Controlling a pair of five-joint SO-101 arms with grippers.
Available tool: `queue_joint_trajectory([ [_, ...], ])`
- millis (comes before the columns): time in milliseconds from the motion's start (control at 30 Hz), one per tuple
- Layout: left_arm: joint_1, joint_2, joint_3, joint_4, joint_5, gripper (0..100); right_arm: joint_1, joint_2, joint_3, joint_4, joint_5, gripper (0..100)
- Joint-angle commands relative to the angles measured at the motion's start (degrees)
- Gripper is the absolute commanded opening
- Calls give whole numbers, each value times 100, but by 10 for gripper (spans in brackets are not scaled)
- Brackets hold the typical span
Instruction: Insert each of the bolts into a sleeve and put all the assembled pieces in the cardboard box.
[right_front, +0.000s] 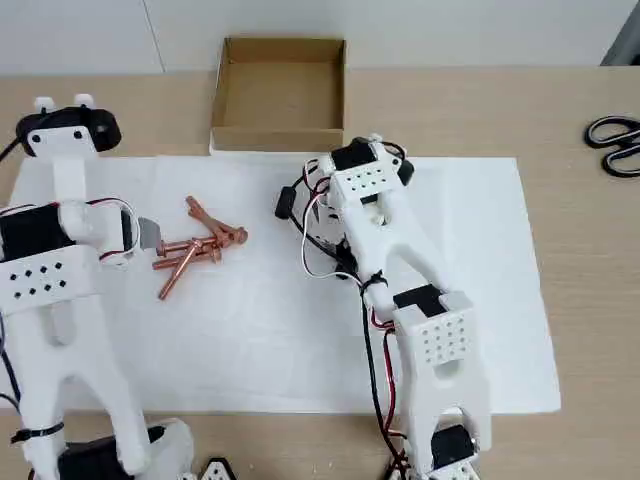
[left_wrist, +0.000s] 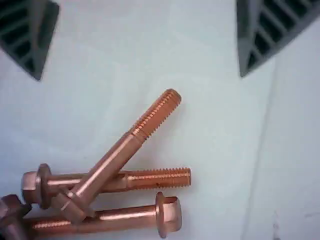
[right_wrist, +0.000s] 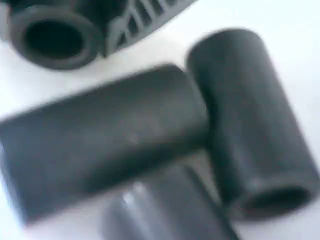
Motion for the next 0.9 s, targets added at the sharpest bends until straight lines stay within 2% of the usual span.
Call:
queue_joint_trajectory([
  [0,0,-26,-31,26,26,240,31,-760,-53,277,378,2],
  [300,0,-26,-31,18,26,240,462,-2668,-53,259,1134,2],
  [500,9,475,-154,35,62,240,1209,-2949,-18,277,1486,3],
  [667,18,2031,-1051,378,237,240,1464,-2949,211,224,3763,4],
  [867,545,2901,-1631,642,44,239,1464,-2949,229,277,4114,3],
])
